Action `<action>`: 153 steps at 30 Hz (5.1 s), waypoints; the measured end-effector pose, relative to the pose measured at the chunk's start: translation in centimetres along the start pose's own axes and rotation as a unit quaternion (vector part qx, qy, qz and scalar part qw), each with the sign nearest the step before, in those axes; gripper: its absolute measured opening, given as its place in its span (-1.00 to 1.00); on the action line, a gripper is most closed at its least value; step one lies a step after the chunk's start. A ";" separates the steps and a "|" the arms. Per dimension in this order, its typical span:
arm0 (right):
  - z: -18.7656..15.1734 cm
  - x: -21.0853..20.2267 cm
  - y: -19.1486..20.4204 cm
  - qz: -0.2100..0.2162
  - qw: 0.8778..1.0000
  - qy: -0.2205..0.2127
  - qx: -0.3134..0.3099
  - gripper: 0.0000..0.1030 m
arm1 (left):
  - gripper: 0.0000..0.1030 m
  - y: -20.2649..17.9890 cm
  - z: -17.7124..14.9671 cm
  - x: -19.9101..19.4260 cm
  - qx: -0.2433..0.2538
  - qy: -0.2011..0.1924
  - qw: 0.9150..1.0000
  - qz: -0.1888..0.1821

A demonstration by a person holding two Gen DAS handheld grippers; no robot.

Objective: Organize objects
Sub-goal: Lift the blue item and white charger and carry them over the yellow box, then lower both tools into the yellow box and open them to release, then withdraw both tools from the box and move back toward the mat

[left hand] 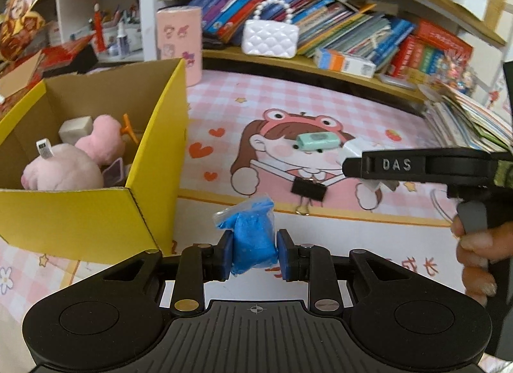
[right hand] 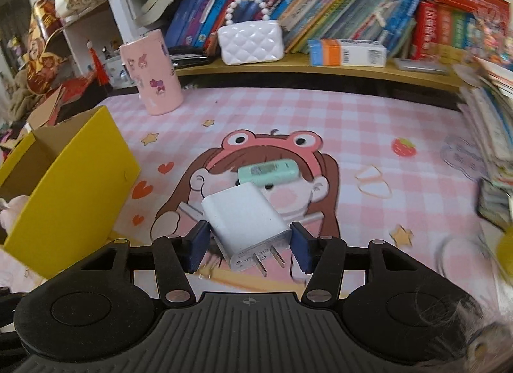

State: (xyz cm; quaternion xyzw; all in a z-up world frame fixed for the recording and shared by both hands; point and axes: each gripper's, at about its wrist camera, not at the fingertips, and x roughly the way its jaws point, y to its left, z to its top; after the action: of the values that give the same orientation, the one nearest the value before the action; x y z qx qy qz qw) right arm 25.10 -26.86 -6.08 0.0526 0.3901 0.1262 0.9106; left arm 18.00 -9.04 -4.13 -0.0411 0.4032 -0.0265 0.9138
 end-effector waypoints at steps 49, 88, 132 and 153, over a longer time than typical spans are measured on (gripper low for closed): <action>-14.3 -8.7 24.7 0.025 0.999 0.030 0.007 0.00 | -0.49 20.5 -9.8 -14.0 -0.037 -0.031 0.999 0.016; 2.5 0.2 24.8 0.046 0.994 -0.087 -0.054 0.00 | -0.49 21.9 4.0 -6.2 -0.040 -0.125 0.989 0.071; 3.9 3.9 24.4 0.066 0.990 -0.084 -0.090 0.07 | 0.44 21.3 4.7 -2.2 -0.049 -0.080 0.992 0.087; -2.3 -3.6 25.0 -0.019 0.990 -0.127 -0.057 0.12 | 0.72 21.7 -0.1 -9.2 -0.040 -0.129 0.988 0.078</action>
State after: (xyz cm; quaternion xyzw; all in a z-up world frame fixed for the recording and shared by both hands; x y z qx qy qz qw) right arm 16.31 -3.75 -0.25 0.0086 0.2639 0.1234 0.9566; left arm 12.05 13.28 0.45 -0.0490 0.2851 0.0664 0.9550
